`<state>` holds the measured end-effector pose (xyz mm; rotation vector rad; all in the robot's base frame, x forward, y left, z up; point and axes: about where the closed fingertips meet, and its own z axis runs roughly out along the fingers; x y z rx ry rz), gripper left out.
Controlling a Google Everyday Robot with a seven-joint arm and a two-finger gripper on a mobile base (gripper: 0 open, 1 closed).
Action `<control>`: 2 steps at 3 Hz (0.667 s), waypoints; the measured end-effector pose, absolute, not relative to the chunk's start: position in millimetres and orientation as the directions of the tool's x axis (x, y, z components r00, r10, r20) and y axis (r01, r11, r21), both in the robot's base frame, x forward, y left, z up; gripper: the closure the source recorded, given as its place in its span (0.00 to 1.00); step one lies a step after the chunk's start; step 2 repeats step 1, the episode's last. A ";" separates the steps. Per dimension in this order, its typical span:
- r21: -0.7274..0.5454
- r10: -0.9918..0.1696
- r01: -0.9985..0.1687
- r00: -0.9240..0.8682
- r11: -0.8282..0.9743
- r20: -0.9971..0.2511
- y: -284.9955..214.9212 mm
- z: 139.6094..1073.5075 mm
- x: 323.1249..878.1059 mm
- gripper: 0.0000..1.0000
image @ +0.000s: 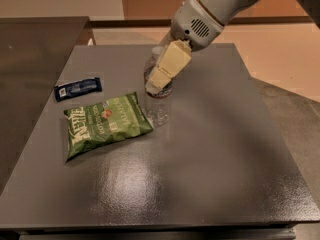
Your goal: Move water bottle near green jalapeno chip bag
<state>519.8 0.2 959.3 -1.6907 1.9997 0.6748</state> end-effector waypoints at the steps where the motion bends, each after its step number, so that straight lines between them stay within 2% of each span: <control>1: 0.087 -0.775 -0.987 -0.161 0.136 -0.611 0.3 959.3 519.8 0.00; 2: 0.087 -0.775 -0.987 -0.161 0.136 -0.611 0.3 959.3 519.8 0.00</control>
Offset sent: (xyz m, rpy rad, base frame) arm 0.0000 0.0000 0.0000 0.0000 0.0000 0.0000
